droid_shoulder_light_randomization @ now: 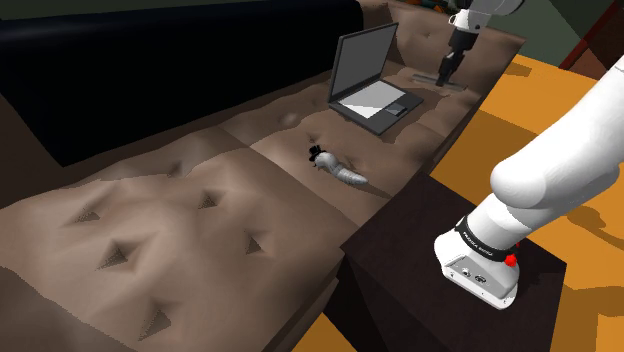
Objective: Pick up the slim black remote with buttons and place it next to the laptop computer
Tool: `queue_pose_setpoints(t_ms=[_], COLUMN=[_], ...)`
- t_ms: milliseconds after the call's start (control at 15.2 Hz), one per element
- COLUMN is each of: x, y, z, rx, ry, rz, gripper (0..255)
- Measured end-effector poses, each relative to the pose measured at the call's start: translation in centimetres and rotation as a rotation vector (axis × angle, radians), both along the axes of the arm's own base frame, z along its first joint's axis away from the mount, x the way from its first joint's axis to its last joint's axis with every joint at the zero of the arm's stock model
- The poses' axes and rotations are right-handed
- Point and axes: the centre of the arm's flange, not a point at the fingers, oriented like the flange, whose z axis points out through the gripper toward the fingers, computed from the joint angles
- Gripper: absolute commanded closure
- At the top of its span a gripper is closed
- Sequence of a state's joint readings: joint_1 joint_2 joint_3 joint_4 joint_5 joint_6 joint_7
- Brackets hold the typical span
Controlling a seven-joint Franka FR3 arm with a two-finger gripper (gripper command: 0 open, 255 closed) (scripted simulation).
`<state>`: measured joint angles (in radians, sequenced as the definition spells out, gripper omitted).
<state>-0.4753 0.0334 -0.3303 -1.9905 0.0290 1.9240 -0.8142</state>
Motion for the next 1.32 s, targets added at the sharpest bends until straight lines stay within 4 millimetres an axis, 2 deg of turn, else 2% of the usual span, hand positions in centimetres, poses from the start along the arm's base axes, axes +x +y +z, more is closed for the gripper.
queue_pose_setpoints(t_ms=[1320], x=[0.0], y=[0.1], z=[-10.5], rx=[0.0], ry=[0.0], rz=[0.0], gripper=[255])
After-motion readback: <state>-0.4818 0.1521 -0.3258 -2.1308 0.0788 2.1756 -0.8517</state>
